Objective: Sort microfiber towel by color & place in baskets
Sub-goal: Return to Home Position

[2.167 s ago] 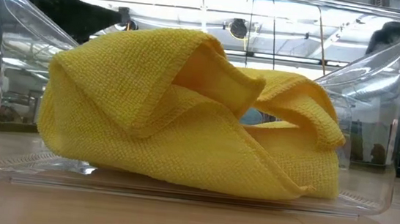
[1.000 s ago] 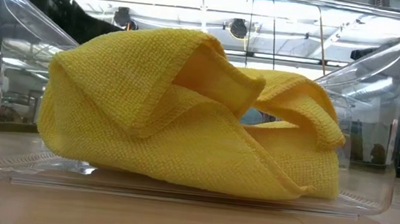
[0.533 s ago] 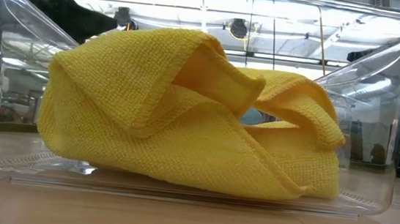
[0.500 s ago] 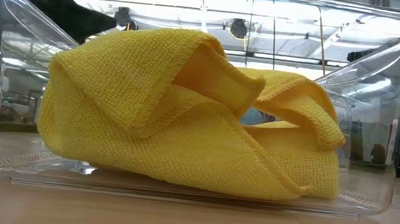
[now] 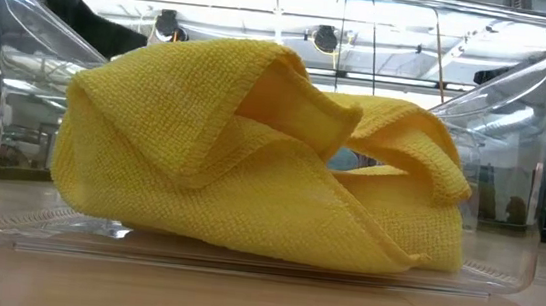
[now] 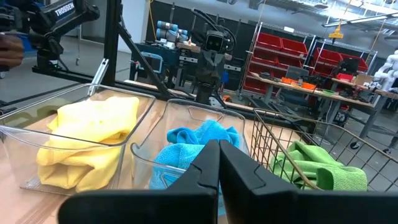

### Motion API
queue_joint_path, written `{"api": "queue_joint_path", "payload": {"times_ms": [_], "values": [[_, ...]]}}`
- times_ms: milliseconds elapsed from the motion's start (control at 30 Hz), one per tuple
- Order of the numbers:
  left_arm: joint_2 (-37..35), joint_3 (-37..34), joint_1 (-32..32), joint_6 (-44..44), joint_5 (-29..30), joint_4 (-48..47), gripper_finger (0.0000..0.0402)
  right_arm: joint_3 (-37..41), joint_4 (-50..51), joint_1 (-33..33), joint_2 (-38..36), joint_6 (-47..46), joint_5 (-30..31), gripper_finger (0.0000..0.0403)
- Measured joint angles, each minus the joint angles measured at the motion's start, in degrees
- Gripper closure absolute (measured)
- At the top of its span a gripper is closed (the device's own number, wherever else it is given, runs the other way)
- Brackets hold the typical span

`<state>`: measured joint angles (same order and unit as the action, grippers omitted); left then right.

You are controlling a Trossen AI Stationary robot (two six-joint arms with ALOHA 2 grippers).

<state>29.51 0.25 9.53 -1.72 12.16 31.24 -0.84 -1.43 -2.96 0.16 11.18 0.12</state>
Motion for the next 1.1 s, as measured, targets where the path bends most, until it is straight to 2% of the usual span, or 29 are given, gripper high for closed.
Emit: {"api": "queue_joint_path", "payload": {"times_ms": [300,833,1100], "values": [[-6.0,0.0,-2.4,0.5,-0.9,-10.0,0.0401,0.0,0.0,0.0,0.0,0.0,0.0,0.0403],[-20.1,0.0,-3.5,2.9,-9.2,-23.5,0.0401,0.0,0.0,0.0,0.0,0.0,0.0,0.0403],[-27.7,0.0,-3.5,4.4,-10.5,-29.9,0.0401,0.0,0.0,0.0,0.0,0.0,0.0,0.0403]]}}
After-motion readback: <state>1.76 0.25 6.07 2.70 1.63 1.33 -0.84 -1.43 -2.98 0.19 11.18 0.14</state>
